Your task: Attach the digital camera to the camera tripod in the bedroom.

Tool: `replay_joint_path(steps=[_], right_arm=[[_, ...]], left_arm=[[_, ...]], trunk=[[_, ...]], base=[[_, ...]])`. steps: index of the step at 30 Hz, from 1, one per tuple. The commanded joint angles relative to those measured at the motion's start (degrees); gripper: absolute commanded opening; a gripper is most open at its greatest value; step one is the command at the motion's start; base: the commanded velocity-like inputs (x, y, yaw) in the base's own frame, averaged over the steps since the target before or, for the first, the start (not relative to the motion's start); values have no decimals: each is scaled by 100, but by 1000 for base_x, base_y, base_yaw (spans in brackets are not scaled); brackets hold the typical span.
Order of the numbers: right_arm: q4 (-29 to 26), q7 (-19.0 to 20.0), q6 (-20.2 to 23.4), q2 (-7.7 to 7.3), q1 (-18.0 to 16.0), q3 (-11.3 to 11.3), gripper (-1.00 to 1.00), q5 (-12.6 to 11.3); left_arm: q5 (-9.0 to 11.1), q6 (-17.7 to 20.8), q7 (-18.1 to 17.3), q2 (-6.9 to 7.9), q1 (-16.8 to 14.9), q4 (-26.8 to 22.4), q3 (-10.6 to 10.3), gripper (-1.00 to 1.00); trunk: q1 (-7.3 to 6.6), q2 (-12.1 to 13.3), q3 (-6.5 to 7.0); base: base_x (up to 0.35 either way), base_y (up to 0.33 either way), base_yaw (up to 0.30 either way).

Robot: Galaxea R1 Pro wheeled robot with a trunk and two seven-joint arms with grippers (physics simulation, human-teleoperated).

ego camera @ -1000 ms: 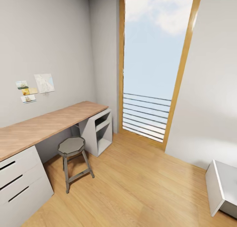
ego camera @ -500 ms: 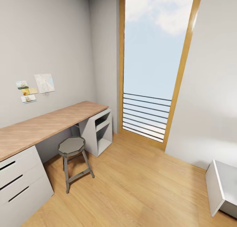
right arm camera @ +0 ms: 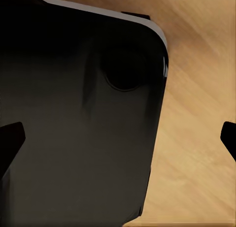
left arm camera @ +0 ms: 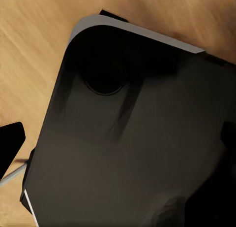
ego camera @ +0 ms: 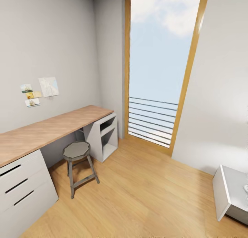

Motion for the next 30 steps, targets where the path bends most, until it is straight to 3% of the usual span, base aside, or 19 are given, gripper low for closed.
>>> replay_joint_path(steps=[1,15,22,26,27,30], right_arm=[[0,-2,-13,0,-1,-5,100,48],[-87,21,30,-11,-1,-11,100,57],[-1068,62,373,-37,-28,-23,100,26],[-2049,95,1292,-82,-150,-59,100,-93],[-2567,126,1942,-94,-265,-97,100,-226],[-3319,184,2969,-107,-509,-170,100,-522]], left_arm=[[20,-10,1,-2,1,-5,11,100],[-35,5,7,27,1,-38,-21,100],[12,198,29,281,1,-771,1,100],[65,893,30,484,-2,-1576,20,100],[105,1495,33,556,-14,-2056,26,100],[163,2567,45,618,-46,-2818,31,100]], trunk=[[-2,-3,-4],[-2,-3,-4],[-2,-3,-4],[-2,-3,-4],[-2,-3,-4],[-2,-3,-4]], base=[[-144,0,0],[-33,0,0],[-2,0,0],[0,0,0],[0,0,0],[0,0,0]])
